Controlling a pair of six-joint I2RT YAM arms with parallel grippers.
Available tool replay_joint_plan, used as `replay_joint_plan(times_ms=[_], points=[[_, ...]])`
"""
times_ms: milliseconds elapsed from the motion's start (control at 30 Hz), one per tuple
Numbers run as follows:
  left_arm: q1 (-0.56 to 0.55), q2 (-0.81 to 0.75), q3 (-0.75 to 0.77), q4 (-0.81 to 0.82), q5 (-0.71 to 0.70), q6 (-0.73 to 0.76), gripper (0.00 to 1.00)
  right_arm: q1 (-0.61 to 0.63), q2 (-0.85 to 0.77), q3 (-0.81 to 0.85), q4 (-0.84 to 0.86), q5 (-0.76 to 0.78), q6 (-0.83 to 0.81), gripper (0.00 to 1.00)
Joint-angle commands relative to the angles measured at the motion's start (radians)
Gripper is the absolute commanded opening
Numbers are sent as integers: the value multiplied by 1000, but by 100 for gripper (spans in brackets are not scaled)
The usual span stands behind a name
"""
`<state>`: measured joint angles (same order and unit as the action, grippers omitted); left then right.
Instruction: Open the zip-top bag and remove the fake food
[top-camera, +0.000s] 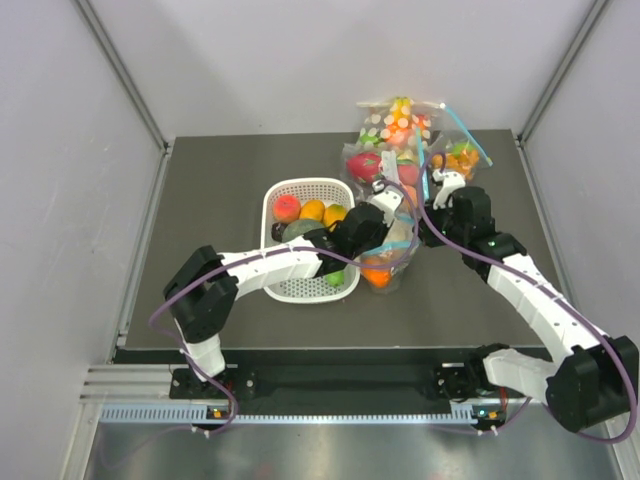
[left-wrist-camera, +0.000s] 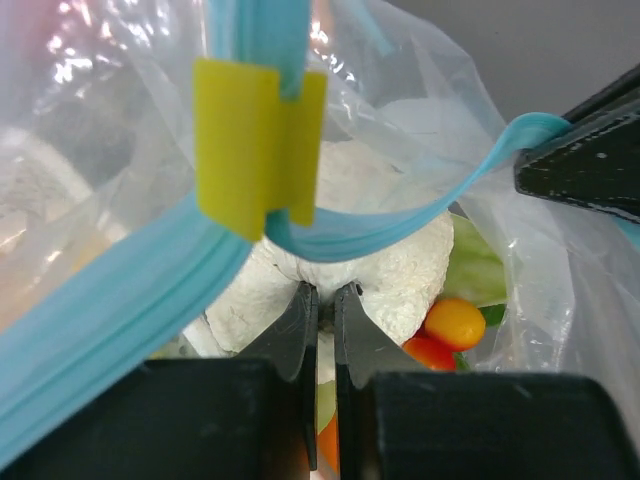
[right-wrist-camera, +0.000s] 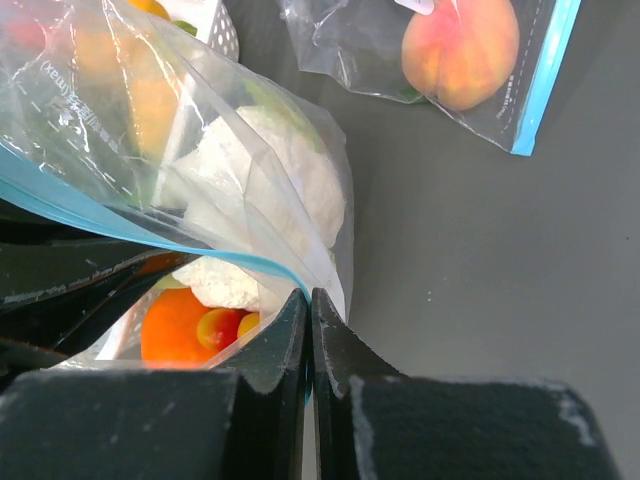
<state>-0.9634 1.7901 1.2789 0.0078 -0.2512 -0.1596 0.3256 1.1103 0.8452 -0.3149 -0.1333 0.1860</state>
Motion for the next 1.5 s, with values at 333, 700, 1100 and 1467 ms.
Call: replay_joint_plan(times_ms=[333, 700, 1100, 1467], points=[[12, -123, 16, 11, 20, 11, 0, 3, 19, 112, -32, 216, -48, 0], [113, -78, 85, 26, 116, -64, 0, 3, -23, 158, -69, 271, -69, 0], [239, 87, 255, -75, 320, -176, 0, 1, -130, 35, 63, 35, -65, 71], [279, 77, 304, -153, 506, -189, 0, 3, -113, -20, 145, -22, -10, 71]])
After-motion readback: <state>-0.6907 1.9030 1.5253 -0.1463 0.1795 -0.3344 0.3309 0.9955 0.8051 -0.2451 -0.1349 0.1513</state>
